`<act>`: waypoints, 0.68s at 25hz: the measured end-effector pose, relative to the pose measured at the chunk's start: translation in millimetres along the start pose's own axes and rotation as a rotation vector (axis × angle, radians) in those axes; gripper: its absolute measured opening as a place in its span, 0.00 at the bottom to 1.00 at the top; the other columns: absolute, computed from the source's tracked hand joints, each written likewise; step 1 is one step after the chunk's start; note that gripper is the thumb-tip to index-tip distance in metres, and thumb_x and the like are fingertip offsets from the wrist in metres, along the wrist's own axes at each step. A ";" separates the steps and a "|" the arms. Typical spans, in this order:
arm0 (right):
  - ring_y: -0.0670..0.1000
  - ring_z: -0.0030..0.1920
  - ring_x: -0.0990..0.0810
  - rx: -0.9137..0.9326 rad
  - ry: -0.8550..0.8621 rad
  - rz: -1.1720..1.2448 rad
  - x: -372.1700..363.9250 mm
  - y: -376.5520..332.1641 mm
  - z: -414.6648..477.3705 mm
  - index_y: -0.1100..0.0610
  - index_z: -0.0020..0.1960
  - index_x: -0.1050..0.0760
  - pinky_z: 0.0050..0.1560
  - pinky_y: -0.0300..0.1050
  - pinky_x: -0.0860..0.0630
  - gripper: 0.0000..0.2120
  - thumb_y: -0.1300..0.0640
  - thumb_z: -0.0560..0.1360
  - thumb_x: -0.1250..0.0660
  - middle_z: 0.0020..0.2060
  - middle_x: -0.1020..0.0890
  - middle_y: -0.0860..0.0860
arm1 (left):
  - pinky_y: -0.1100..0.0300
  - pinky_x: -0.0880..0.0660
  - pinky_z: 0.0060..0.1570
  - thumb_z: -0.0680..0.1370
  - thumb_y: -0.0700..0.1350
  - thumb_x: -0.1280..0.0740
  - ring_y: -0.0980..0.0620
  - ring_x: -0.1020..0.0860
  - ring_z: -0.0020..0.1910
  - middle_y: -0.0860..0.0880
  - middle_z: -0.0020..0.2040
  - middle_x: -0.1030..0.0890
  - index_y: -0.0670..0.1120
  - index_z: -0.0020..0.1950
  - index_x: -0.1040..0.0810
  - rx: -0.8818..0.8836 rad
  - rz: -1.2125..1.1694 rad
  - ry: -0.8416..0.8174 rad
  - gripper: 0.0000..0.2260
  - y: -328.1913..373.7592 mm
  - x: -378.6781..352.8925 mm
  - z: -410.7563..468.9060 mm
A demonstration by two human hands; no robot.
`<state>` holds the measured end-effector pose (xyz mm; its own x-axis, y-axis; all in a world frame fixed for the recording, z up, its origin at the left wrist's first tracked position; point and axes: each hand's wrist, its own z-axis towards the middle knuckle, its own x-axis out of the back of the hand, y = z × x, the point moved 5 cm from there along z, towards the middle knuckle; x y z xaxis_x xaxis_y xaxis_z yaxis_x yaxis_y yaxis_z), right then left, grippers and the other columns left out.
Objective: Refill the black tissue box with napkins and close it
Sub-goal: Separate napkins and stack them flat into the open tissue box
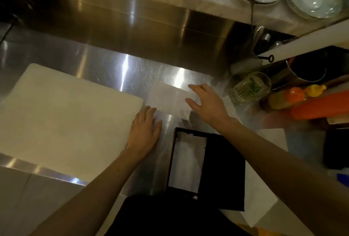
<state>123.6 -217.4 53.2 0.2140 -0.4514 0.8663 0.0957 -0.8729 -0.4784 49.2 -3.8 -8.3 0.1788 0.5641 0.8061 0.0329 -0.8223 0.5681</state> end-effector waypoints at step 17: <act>0.54 0.51 0.23 0.067 -0.033 -0.005 -79.0 9.8 50.0 0.55 0.58 0.21 0.50 0.46 0.27 0.18 0.44 0.75 0.32 0.52 0.20 0.54 | 0.46 0.49 0.75 0.82 0.53 0.46 0.43 0.48 0.78 0.40 0.79 0.44 0.45 0.79 0.42 -0.070 0.423 -0.055 0.27 -34.4 -54.1 -26.4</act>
<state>156.3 -181.0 -27.2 0.2452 -0.4401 0.8638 0.1615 -0.8600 -0.4840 12.4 -4.0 -67.1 0.2140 0.1722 0.9615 -0.1212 -0.9720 0.2011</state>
